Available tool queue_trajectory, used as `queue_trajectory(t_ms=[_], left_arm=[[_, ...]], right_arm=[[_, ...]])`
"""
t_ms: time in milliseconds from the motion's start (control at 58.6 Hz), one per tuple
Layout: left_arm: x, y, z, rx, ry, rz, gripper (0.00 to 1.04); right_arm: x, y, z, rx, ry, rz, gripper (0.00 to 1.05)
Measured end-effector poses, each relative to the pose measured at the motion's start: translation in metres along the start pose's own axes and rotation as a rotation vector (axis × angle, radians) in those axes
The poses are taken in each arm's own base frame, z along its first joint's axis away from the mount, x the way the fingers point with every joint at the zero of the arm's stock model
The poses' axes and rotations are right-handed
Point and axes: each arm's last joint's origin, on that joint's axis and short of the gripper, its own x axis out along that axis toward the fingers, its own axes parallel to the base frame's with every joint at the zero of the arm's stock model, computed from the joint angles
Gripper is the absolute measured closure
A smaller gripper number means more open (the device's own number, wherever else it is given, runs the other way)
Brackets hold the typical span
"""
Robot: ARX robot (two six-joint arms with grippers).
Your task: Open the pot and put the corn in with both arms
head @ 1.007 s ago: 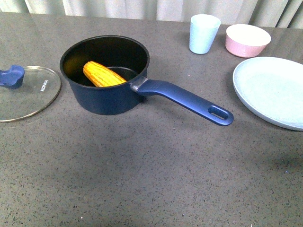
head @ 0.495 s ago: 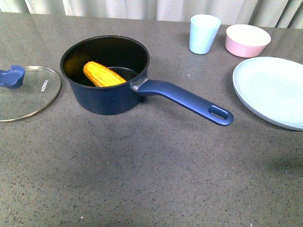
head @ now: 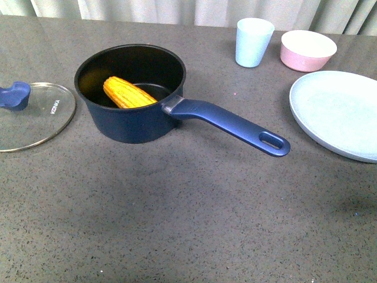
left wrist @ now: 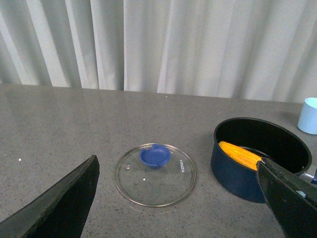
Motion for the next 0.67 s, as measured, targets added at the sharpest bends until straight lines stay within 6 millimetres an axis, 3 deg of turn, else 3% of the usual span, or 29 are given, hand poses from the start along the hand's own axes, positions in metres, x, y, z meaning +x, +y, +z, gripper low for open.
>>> queue_trajectory(t_ms=[85,665], left_arm=[[0.0,0.0,0.0,0.0,0.0,0.0,0.09],[0.0,0.0,0.0,0.0,0.0,0.0,0.09]], right_arm=[[0.0,0.0,0.0,0.0,0.0,0.0,0.08],[0.0,0.0,0.0,0.0,0.0,0.0,0.09]])
